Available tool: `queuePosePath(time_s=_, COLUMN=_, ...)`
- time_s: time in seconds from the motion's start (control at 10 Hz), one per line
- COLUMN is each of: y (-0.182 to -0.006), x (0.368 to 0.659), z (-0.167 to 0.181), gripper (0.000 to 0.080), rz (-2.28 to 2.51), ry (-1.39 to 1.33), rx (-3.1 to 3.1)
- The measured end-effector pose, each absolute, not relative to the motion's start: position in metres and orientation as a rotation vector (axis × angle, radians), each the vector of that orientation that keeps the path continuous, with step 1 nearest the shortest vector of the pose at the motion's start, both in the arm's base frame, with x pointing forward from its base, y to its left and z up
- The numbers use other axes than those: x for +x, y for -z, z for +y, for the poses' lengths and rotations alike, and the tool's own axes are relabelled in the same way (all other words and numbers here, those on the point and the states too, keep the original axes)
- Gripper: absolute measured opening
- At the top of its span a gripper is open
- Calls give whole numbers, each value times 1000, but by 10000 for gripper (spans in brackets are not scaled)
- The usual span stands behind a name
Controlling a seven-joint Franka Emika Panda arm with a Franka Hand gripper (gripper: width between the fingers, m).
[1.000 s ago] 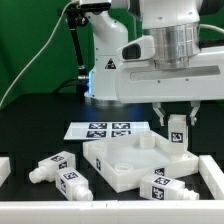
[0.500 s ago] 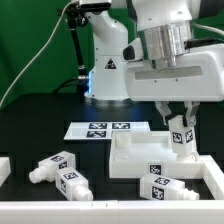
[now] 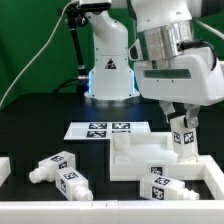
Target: Assemble one leg
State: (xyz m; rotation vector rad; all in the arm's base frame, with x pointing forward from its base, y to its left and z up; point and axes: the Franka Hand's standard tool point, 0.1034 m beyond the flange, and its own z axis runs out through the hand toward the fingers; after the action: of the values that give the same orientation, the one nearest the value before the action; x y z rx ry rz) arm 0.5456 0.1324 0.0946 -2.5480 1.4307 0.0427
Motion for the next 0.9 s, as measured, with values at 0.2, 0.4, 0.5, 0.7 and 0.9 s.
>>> queuePosePath(time_s=0.2, y=-96, x=544, z=140, gripper=618, rz=1323, ry=-51, rx=-2608)
queuePosePath(time_s=0.4, y=-95, x=544, z=138, gripper=640, rz=1103, ry=-24, rx=-2706)
queuePosePath(time_s=0.5, y=-95, x=544, z=138, gripper=648, rz=1023, ry=-15, rx=-2737)
queuePosePath(time_s=0.7, y=-94, x=543, z=140, gripper=649, rz=730, ry=26, rx=-2855)
queuePosePath(time_s=0.9, y=-92, x=544, z=140, gripper=649, rz=398, ry=72, rx=-2947)
